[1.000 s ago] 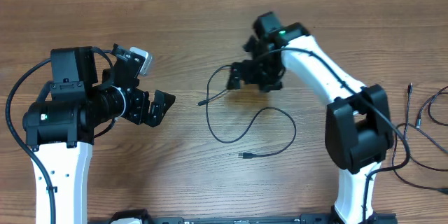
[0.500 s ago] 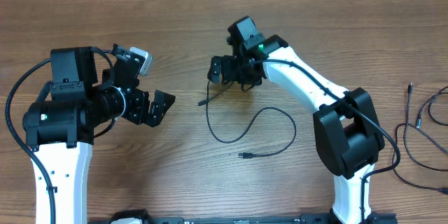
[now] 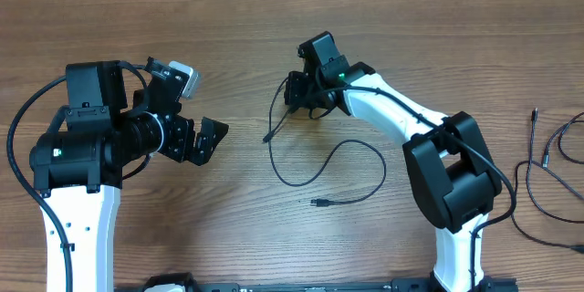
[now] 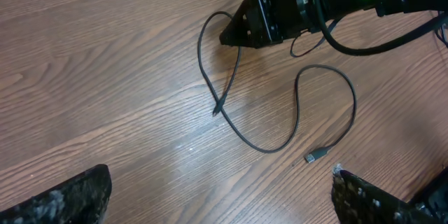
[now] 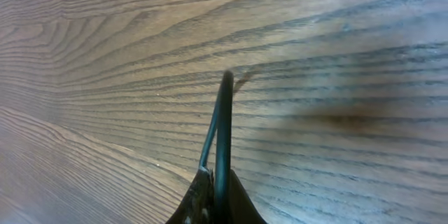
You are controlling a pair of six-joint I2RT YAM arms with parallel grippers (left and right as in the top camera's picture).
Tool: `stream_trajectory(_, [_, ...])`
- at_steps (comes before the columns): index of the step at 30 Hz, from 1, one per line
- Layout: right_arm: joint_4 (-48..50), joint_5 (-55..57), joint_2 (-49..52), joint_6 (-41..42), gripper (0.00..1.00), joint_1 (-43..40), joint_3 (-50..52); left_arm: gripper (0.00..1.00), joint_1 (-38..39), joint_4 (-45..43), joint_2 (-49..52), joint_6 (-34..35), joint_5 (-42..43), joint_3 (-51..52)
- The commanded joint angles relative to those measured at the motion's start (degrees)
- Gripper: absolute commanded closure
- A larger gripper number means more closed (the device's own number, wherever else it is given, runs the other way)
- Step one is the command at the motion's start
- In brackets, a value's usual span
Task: Untangle cables
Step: 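Pull the last cable with the right gripper off to the right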
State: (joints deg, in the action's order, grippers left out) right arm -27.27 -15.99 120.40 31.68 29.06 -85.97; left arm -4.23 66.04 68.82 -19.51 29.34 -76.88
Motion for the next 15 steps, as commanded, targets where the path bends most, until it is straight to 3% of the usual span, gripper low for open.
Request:
stream_trajectory(1, [-2.1, 0.1, -2.4, -0.2, 0.96, -3.8, -4.5, 0.0, -0.3, 0.0, 0.2, -0.7, 0.1, -0.9])
stream_trajectory(6, [-7.1, 5.3, -9.9, -2.8, 0.96, -11.3, -14.8, 0.0, -0.3, -0.1, 0.2, -0.7, 0.1, -0.9])
stream_trajectory(12, [-7.1, 18.7, -18.9, -3.7, 0.96, -23.0, -34.0, 0.0, -0.3, 0.0, 0.2, -0.7, 0.0, -0.9])
stream_trajectory(15, [-4.1, 24.5, -21.7, -11.2, 0.96, -29.7, -42.8, 0.0, -0.3, 0.0, 0.2, -0.7, 0.1, -0.9])
